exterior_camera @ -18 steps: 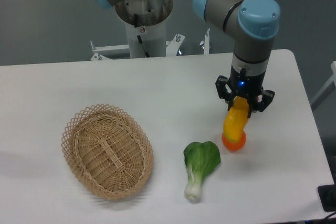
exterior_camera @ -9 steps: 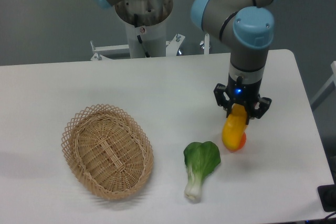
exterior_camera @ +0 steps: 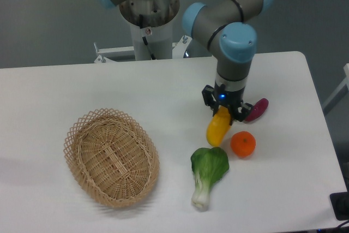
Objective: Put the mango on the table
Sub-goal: 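Carry the yellow mango away from the orange and lower it to the table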
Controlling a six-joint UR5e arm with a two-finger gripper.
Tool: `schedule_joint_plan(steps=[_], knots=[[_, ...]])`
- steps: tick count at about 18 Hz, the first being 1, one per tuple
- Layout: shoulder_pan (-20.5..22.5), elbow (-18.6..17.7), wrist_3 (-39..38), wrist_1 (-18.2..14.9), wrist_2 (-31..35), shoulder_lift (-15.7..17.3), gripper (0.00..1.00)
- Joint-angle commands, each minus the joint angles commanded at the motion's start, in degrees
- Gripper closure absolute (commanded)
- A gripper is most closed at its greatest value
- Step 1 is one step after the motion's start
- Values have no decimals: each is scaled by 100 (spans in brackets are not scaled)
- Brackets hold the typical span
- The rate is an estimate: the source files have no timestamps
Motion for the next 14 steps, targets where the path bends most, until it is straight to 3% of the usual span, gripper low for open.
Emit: schedule_joint_plan(steps=[10,13,14], knots=[[-238,-291,-88,18,54,0,49],[-238,-291,-96,18,54,-17,45],[-238,-291,-88,18,54,-18,39]])
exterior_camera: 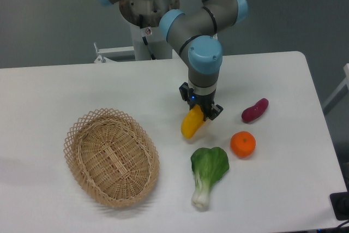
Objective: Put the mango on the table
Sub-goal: 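Carry the yellow mango away from the orange and lower it to the table, then open the gripper to release the mango on the table, then raise the open gripper up away from the mango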
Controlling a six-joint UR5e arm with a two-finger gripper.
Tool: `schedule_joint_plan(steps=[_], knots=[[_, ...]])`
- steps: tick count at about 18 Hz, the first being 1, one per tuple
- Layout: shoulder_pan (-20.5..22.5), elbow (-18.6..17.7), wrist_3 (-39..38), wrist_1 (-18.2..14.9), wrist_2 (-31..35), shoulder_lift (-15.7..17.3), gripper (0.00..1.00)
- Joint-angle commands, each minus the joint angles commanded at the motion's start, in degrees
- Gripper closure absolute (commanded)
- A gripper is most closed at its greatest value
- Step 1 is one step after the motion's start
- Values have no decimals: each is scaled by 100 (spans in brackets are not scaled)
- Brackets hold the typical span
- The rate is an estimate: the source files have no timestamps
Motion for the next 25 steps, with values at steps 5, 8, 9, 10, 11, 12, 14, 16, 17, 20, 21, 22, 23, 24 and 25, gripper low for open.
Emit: schedule_joint_plan(steps=[5,8,9,10,11,12,14,16,17,20,21,22,23,24,25], knots=[[0,17,0,9,-9,0,12],[0,123,0,17,-9,0,0],[9,201,0,9,-9,17,0],[17,298,0,-17,-26,26,0],[44,360,9,-9,-26,35,0],[61,413,0,-9,0,61,0],[88,457,-113,-26,-26,123,0],[114,641,-438,44,-35,123,0],[123,746,-483,44,-44,123,0],[246,1097,-510,44,-70,132,0],[307,1194,-518,44,-70,132,0],[386,1291,-510,35,-79,141,0],[456,1405,-510,9,-79,149,0],[492,1545,-501,-35,-62,149,0],[553,1660,-475,-79,-79,149,0]])
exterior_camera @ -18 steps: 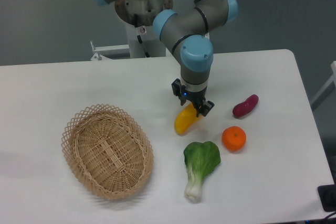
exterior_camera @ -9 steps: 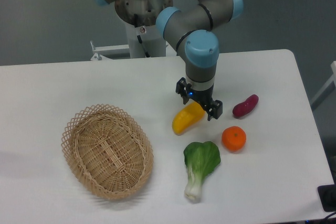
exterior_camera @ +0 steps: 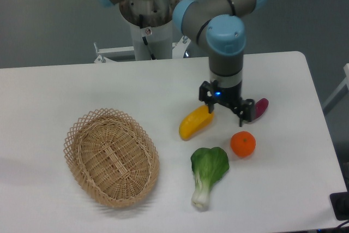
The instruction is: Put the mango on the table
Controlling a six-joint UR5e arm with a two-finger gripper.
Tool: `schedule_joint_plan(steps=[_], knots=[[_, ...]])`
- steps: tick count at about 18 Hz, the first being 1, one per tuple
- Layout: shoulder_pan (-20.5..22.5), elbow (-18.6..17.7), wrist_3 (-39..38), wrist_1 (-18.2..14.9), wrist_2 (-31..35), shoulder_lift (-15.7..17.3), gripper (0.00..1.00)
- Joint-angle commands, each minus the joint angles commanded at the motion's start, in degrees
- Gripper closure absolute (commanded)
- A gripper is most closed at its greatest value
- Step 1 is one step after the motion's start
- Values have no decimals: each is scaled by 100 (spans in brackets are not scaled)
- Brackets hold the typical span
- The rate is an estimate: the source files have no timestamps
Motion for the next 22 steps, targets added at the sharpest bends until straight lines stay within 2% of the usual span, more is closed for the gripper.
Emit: schedule_joint_plan(steps=[2,7,11,16,22], knots=[[88,246,105,-228,-9,9,0],[422,748,851,-1151,-61,131,0],[896,757,1379,-1309,-754,333,0],[1380,757,2556,-1889,-870,554,0],[1468,766,2663,-1987,-993,598,0]])
